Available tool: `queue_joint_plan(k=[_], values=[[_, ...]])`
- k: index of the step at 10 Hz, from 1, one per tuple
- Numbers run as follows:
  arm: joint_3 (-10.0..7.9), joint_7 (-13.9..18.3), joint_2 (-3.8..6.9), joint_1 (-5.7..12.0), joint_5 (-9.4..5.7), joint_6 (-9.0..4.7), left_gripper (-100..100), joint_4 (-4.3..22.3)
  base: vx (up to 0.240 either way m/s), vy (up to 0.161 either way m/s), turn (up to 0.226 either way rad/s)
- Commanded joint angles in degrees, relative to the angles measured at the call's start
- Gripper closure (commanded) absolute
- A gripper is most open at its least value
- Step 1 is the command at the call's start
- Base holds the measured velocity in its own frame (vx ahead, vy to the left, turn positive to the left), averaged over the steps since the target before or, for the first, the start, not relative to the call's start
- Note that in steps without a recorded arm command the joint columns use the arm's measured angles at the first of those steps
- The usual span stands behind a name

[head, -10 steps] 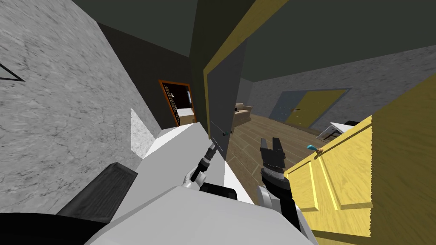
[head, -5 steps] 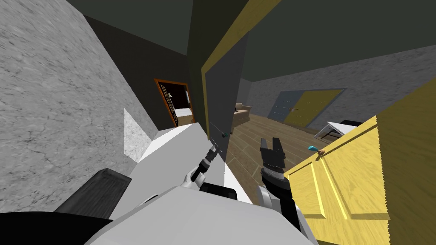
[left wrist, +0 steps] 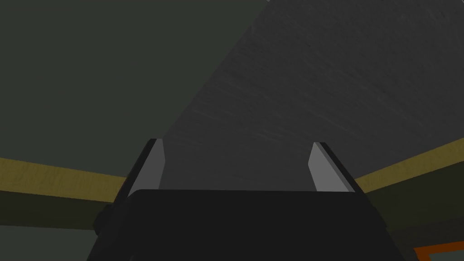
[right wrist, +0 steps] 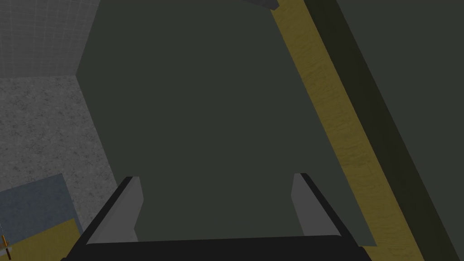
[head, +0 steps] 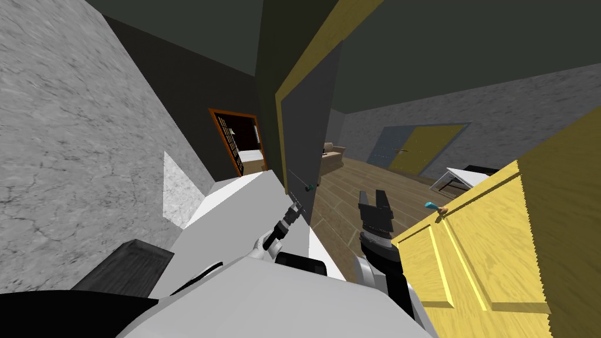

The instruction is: Push the door open

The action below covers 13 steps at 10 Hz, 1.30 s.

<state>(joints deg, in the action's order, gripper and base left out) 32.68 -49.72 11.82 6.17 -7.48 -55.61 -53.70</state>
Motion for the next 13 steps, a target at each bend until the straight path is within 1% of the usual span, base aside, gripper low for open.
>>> queue_joint_plan(k=[1,6,7,10,13], values=[[0.49,-0.8,-0.11,0.6,0.01,-0.54,-100,1.6,0.062,0.019,-0.01],[3.96,-5.3,0.82,4.32,-0.1,-2.57,-100,9.9,0.086,0.022,-0.039],[3.96,-5.3,0.82,4.32,-0.1,-2.57,-100,9.9,0.054,0.018,-0.013],[5.93,-7.9,1.34,6.43,-0.17,-3.72,-100,14.5,0.067,0.018,-0.035],[7.64,-10.1,1.77,8.25,-0.22,-4.71,-100,18.6,0.079,0.024,-0.03]])
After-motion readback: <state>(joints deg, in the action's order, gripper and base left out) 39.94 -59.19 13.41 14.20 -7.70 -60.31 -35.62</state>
